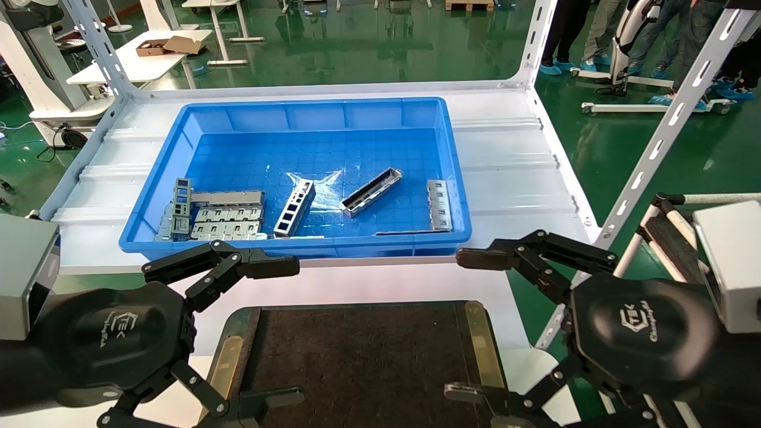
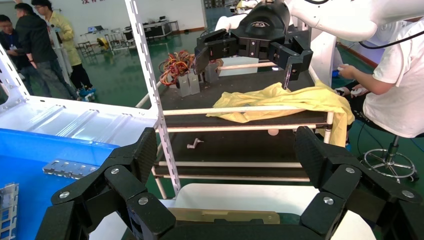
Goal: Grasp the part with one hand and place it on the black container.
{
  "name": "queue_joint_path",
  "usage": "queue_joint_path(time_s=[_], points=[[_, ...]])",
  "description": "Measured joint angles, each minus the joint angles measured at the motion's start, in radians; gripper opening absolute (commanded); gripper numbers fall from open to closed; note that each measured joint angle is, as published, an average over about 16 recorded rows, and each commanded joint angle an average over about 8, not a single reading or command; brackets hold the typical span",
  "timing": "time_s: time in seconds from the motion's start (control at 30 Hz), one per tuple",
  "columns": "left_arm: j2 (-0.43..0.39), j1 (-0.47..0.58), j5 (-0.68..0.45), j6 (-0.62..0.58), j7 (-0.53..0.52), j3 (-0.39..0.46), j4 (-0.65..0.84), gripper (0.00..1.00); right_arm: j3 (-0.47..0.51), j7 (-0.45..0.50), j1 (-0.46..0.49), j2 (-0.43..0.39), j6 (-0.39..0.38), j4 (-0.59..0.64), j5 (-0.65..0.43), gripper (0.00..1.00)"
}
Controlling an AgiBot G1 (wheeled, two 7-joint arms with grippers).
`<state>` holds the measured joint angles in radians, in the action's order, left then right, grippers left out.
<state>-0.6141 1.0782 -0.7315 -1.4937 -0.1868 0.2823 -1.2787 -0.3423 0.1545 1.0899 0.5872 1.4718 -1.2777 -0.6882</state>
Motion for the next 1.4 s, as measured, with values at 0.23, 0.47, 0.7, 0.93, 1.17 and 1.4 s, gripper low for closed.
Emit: queue_joint_path(time_s=[0.23,0.47,0.7,0.93,1.17,1.4], points=[[0.000,0.000,0.000,0.000,0.000,0.000,0.000,1.00,0.000,0.000,0.000,0.000,0.000,0.000,0.000,1.00],[-0.004,0.006,-0.007,0.007,0.001,0.001,-0.001,1.00,0.000,0.000,0.000,0.000,0.000,0.000,0.000,1.00],[-0.029,0.038,-0.057,0.045,0.006,0.016,-0.002,1.00,0.000,0.000,0.000,0.000,0.000,0.000,0.000,1.00],[-0.090,0.096,-0.160,0.122,0.012,0.052,0.012,1.00,0.000,0.000,0.000,0.000,0.000,0.001,0.000,1.00],[-0.189,0.176,-0.288,0.211,0.023,0.105,0.081,1.00,-0.001,0.000,0.000,0.000,0.000,0.001,0.000,1.00],[-0.316,0.277,-0.411,0.292,0.056,0.164,0.232,1.00,-0.001,-0.001,0.001,0.000,0.000,0.001,0.000,1.00]])
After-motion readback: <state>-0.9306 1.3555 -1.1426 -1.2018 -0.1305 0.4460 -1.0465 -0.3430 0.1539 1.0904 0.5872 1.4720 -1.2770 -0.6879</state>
